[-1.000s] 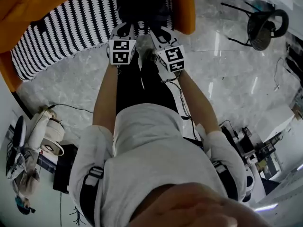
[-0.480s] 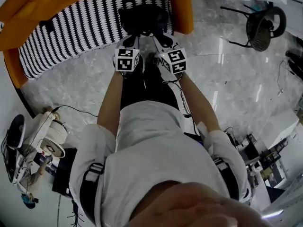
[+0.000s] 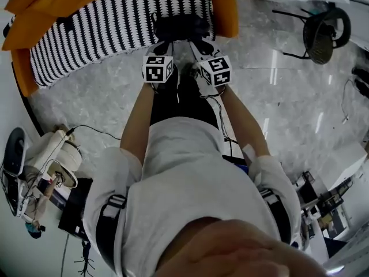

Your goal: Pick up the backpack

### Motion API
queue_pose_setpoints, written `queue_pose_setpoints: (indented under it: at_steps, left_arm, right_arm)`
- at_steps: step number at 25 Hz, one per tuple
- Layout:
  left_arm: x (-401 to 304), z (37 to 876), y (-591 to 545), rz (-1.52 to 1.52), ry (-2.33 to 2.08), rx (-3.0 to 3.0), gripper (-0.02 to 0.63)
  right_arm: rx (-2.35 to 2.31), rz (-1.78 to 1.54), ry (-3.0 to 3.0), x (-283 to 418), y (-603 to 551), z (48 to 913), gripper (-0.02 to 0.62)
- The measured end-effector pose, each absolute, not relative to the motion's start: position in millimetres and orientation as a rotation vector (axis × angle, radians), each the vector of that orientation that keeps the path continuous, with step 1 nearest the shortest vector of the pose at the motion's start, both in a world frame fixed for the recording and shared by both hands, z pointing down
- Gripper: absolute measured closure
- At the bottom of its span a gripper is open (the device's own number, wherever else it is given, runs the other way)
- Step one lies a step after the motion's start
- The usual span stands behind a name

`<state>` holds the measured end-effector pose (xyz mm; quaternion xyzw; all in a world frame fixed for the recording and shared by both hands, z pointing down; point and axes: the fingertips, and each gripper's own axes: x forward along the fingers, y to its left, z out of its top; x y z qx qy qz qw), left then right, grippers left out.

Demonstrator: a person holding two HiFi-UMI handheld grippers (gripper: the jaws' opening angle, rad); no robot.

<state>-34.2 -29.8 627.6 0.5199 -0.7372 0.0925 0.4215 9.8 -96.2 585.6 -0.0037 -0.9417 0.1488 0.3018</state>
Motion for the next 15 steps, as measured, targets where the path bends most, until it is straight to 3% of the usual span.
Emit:
queue_pose_setpoints:
  at_steps: [15]
  left_arm:
    - [-2, 572, 7, 0.185, -1.89, 1.236, 0.588]
  right_arm:
    - [-0.094, 0.434, -2.516, 42, -60, 533, 0.522]
